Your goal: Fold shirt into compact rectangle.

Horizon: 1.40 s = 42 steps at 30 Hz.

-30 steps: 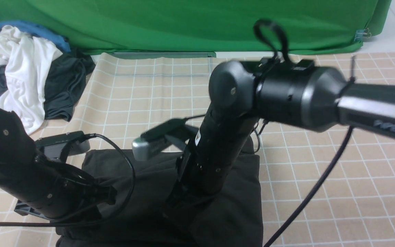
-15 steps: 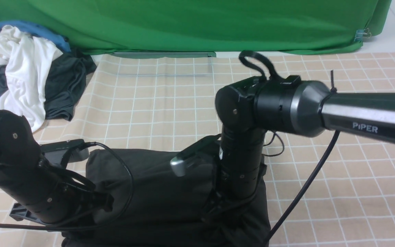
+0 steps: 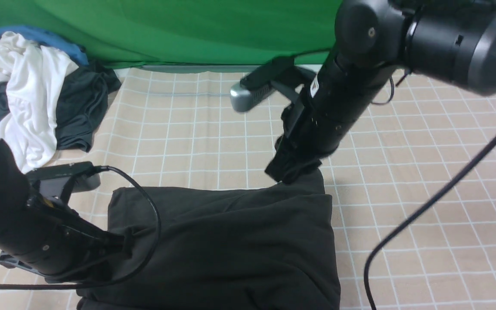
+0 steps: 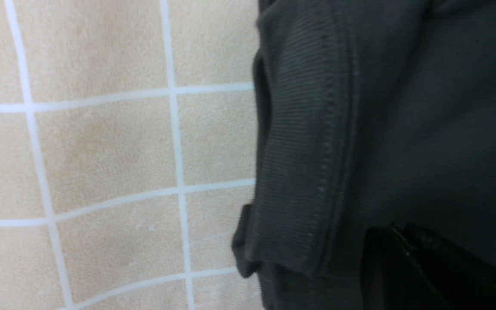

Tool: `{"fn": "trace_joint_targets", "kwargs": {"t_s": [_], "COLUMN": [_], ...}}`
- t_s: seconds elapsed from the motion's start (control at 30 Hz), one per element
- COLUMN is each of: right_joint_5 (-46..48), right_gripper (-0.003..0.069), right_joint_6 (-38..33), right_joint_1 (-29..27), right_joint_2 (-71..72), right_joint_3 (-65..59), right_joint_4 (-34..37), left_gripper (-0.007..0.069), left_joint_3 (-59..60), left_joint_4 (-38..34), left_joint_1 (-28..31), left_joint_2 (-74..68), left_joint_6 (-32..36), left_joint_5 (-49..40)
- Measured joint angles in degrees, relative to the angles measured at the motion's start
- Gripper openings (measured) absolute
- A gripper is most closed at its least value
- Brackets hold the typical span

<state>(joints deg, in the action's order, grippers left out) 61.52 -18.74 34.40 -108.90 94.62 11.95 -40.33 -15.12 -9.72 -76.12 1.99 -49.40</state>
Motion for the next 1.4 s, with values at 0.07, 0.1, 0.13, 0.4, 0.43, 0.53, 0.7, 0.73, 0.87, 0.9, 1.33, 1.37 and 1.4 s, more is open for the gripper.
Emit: {"fn": "trace_joint_targets", "kwargs": {"t_s": [0.07,0.1,0.13,0.4,0.43,0.53,0.7,0.73,0.87,0.9,1.33,1.37,1.4], "right_joint_5": [0.17,0.92,1.58,4.57,4.76,5.24,5.65,5.65,5.88,6.10,3.93,3.15,2.49], "right_gripper": [0.0286,0.0359,0.0396,0.0516,0.0517,0.0518,0.0393,0.0335,0.0073,0.0061,0.0048,0.0048,0.0048], "right_joint_6": [-2.06,-4.12,-5.24,-11.74,-12.19,-13.67,-16.48,-17.05,-18.79,-18.79,-17.41,-17.02,-16.61], "right_joint_1": [-0.20,-0.20,-0.20,-0.20,-0.20,-0.20,-0.20,-0.20,-0.20,-0.20,-0.49,-0.55,-0.60], "right_joint_2": [-1.73,-3.74,-4.91,-11.78,-11.98,-12.39,-13.97,-14.19,-14.71,-14.65,-12.01,-12.51,-12.99], "right_joint_3": [1.96,3.42,4.11,5.59,5.59,5.59,5.59,5.59,5.75,6.08,12.40,12.40,12.40], "right_joint_4": [-0.07,-0.07,-0.07,-2.31,-2.59,-3.03,-3.37,-3.41,-3.96,-4.18,-6.34,-6.47,-6.55], "left_gripper": [0.0018,0.0018,0.0018,0.0018,0.0018,0.0018,0.0018,0.0018,0.0018,0.0018,0.0018,0.0018,0.0018], "left_joint_3": [0.00,0.00,0.00,0.00,0.00,0.00,0.00,0.00,0.00,0.00,0.00,0.00,0.00], "left_joint_4": [-0.20,-0.25,-0.25,-0.25,-0.25,-0.25,-0.25,-0.25,-0.25,-0.25,-0.25,-0.25,-0.25], "left_joint_1": [0.00,0.00,0.00,0.00,0.00,0.00,0.00,0.00,0.00,0.00,0.00,0.00,0.00], "left_joint_2": [1.16,2.18,2.79,4.50,4.54,4.54,4.54,4.54,4.54,4.54,4.54,4.54,4.54], "left_joint_6": [0.00,0.00,0.00,0.00,0.00,0.00,0.13,0.13,0.13,0.13,0.71,0.79,0.82], "left_joint_5": [-0.04,-0.06,-0.12,-0.98,-0.98,-0.98,-0.98,-0.93,-0.93,-0.93,-1.05,-1.11,-1.11]}}
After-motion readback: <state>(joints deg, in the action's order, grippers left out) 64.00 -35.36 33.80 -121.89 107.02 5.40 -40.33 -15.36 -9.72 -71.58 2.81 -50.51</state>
